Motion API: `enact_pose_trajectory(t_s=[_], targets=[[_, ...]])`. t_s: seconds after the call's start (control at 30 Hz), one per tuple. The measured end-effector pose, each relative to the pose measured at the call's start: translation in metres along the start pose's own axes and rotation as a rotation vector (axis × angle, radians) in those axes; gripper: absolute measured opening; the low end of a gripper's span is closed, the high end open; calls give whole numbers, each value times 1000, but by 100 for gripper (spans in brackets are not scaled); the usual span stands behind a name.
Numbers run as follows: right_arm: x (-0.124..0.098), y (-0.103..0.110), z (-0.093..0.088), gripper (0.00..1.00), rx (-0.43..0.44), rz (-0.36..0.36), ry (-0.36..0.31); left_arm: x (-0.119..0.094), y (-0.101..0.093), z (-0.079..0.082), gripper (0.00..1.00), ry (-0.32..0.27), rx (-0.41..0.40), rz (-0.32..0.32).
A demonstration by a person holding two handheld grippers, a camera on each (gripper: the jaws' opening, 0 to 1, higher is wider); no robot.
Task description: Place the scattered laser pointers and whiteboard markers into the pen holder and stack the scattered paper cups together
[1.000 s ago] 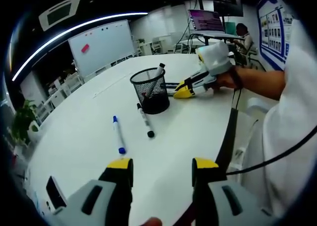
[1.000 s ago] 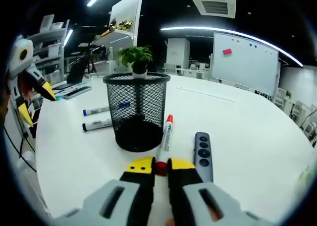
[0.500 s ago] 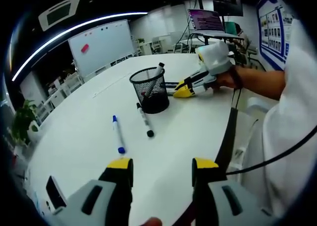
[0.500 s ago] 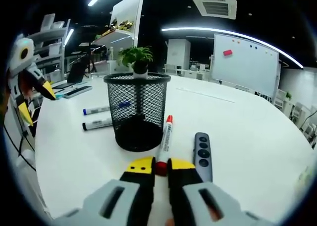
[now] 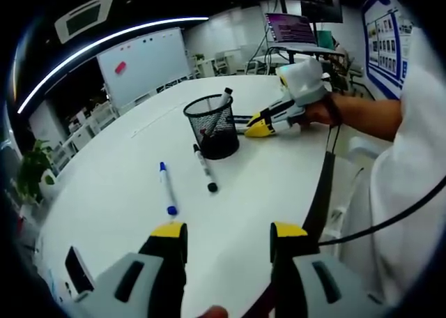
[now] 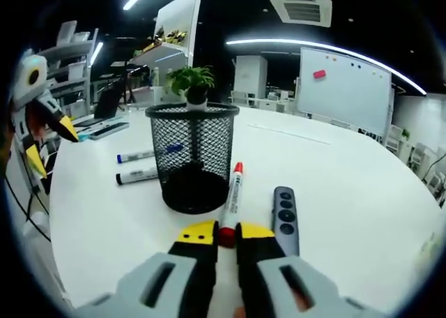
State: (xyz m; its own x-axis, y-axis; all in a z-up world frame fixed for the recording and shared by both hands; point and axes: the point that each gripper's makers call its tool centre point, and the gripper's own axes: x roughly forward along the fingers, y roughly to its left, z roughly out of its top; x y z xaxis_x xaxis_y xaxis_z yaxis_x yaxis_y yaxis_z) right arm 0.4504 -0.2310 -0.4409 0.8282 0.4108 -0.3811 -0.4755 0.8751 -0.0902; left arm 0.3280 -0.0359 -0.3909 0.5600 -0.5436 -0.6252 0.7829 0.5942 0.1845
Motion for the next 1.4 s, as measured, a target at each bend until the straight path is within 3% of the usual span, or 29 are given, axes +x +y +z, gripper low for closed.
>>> enact_pose_trajectory(t_s=[0.57,1.4], targets=[[-3,-2,6,11,-25,-7,-30,0,-2,1,48,-2,2,-4],[-14,-3,28,11,-69,-19,-136,2,-4,7,49,-17,13,-14]])
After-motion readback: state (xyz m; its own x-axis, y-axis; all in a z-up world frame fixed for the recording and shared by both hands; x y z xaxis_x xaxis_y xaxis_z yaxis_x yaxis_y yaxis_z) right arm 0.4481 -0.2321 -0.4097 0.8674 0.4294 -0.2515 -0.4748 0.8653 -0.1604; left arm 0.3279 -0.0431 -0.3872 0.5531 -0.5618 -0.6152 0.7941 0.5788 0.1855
